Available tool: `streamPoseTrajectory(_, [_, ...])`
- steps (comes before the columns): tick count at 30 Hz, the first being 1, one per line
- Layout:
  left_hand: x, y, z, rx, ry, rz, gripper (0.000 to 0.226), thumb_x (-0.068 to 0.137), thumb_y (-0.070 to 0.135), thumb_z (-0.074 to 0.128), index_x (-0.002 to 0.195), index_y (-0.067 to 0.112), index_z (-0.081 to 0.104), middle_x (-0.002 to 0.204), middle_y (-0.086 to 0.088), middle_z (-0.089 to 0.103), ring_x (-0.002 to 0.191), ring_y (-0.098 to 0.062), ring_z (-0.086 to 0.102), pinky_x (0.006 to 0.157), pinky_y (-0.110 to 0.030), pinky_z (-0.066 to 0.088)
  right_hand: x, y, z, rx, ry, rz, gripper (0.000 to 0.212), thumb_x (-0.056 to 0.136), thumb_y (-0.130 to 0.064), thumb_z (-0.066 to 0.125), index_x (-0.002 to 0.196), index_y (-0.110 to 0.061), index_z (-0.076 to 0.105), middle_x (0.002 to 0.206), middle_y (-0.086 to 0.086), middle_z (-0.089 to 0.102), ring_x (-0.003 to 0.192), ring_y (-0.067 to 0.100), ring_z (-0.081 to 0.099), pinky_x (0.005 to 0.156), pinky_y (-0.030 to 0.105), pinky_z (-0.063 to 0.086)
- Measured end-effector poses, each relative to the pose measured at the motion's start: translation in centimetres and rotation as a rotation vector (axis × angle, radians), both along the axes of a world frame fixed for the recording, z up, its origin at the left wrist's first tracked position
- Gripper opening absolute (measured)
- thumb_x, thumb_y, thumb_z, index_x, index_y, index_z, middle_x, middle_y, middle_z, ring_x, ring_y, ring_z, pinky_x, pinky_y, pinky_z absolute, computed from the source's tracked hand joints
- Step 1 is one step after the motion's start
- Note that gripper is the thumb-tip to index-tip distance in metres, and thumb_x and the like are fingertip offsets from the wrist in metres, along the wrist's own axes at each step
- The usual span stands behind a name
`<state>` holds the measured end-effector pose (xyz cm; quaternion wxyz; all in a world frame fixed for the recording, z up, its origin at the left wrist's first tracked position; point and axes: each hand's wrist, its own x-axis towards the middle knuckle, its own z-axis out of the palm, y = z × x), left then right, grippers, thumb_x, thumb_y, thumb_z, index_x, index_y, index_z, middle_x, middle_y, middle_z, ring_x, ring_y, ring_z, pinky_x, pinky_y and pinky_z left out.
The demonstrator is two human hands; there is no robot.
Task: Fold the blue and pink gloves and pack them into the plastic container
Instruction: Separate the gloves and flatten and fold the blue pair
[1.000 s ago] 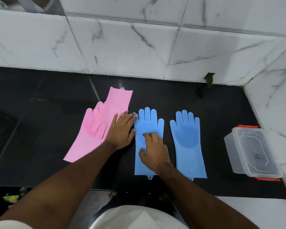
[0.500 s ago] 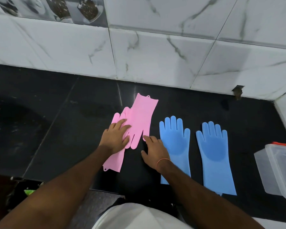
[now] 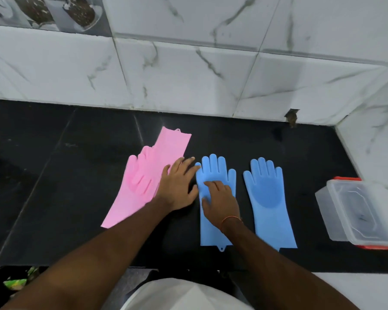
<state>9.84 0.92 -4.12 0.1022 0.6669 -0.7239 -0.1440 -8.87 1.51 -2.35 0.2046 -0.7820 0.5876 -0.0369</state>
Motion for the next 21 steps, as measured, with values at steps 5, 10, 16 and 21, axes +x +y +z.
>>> streamPoseTrajectory(5, [-8.7, -1.5, 0.2, 0.009, -0.018, -0.149, 0.067, 0.104, 0.055, 0.048, 0.167, 0.031, 0.039, 0.175, 0.002, 0.036, 0.161, -0.026, 0.031, 0.123, -0.053, 0.035, -6.9, -0.1, 0.1, -0.008, 0.025, -0.131, 0.047, 0.102, -0.036, 0.061, 0.146, -0.025, 0.052, 0.143, -0.001, 0.058, 0.126, 0.022, 0.055, 0.101, 0.037, 0.052])
streamPoseTrajectory(10, [-17.0, -3.9, 0.7, 0.032, 0.101, -0.169, 0.056, 0.108, 0.049, 0.049, 0.161, 0.029, 0.048, 0.16, 0.001, 0.054, 0.145, -0.027, 0.05, 0.11, -0.048, 0.049, -13.8, 0.3, -0.3, -0.012, 0.043, -0.208, 0.038, 0.101, -0.035, 0.061, 0.136, -0.023, 0.056, 0.131, -0.001, 0.06, 0.116, 0.021, 0.055, 0.092, 0.037, 0.054])
streamPoseTrajectory(16, [-25.2, -7.9, 1.1, 0.141, 0.262, -0.088, 0.055, 0.106, 0.05, 0.057, 0.156, 0.026, 0.052, 0.148, -0.001, 0.064, 0.131, -0.025, 0.063, 0.103, -0.042, 0.059, -21.0, 0.8, -1.4, 0.049, 0.051, -0.298, 0.058, 0.1, -0.038, 0.064, 0.154, -0.024, 0.047, 0.15, 0.0, 0.052, 0.132, 0.023, 0.052, 0.105, 0.04, 0.054])
streamPoseTrajectory(21, [-30.0, -10.0, 0.9, 0.166, 0.252, -0.052, 0.066, 0.101, 0.061, 0.065, 0.153, 0.023, 0.052, 0.139, -0.002, 0.069, 0.121, -0.025, 0.07, 0.097, -0.041, 0.063, -25.1, 1.4, -2.7, 0.15, 0.009, -0.383, 0.069, 0.096, -0.049, 0.068, 0.154, -0.019, 0.044, 0.149, 0.003, 0.051, 0.132, 0.024, 0.052, 0.104, 0.042, 0.053])
